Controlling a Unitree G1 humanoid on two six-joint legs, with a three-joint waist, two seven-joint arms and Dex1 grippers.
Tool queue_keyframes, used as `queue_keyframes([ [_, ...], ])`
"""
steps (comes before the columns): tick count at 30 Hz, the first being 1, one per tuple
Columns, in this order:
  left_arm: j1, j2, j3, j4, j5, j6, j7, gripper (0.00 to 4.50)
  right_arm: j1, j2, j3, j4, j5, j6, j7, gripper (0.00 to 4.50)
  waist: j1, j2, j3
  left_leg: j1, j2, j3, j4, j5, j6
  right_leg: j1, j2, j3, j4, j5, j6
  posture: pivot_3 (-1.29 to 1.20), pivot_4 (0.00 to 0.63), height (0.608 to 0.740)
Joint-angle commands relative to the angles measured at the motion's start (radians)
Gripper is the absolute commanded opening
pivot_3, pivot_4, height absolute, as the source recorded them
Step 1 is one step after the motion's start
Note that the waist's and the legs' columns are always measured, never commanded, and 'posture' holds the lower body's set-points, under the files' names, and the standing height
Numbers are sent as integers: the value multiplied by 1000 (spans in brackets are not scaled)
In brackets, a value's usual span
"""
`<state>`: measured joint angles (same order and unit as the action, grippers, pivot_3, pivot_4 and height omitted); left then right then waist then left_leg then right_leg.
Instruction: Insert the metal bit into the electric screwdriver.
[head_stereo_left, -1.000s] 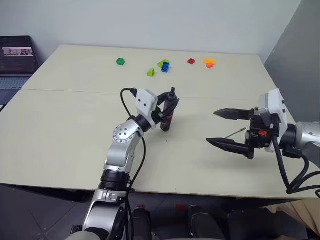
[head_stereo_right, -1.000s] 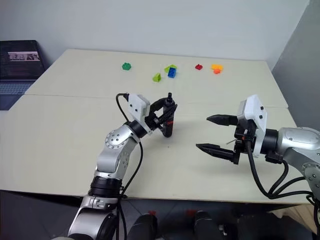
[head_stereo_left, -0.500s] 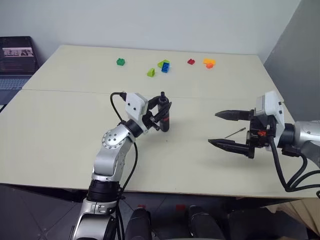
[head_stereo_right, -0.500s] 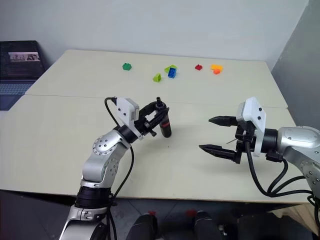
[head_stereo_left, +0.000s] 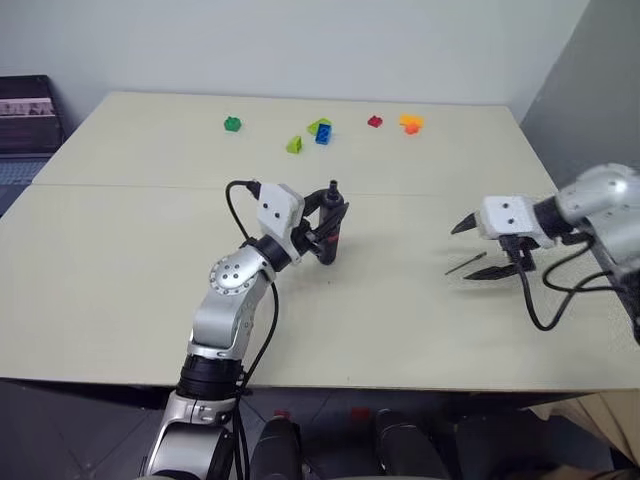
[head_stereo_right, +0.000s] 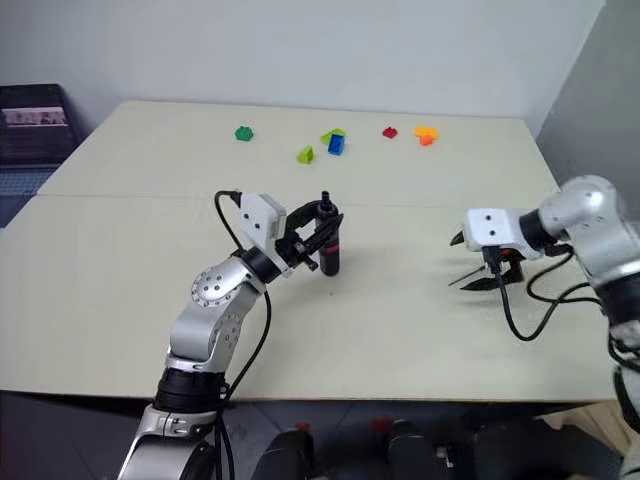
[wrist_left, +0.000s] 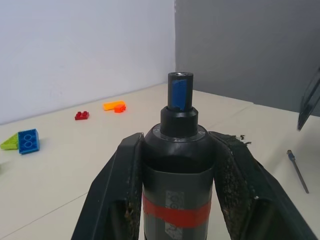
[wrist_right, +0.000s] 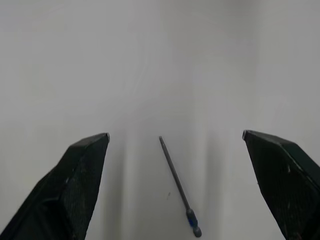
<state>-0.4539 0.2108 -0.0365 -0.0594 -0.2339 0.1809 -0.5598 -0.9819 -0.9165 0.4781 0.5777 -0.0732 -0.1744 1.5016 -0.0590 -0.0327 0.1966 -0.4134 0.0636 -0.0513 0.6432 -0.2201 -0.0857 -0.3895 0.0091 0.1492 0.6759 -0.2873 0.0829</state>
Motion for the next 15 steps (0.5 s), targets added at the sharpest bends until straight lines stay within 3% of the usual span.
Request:
queue_keyframes([
  [1,13,-6,-5,-32,6,-18,20,1636,-135,66,78,261,-165,-176,18,4500,0,0,0,0,0,0,0,0,0,0,0,0,0,0,0,0,150,740],
  [6,36,-1,-4,-59,5,-16,33,1636,-242,153,151,505,-319,-307,-72,4500,1,0,0,0,0,0,0,0,0,0,-1,0,0,0,0,0,150,740],
  [15,49,9,1,-80,8,-11,58,1636,-276,221,162,657,-444,-387,-219,4500,-6,0,0,2,-1,0,1,0,0,1,-1,0,3,0,0,0,150,740],
])
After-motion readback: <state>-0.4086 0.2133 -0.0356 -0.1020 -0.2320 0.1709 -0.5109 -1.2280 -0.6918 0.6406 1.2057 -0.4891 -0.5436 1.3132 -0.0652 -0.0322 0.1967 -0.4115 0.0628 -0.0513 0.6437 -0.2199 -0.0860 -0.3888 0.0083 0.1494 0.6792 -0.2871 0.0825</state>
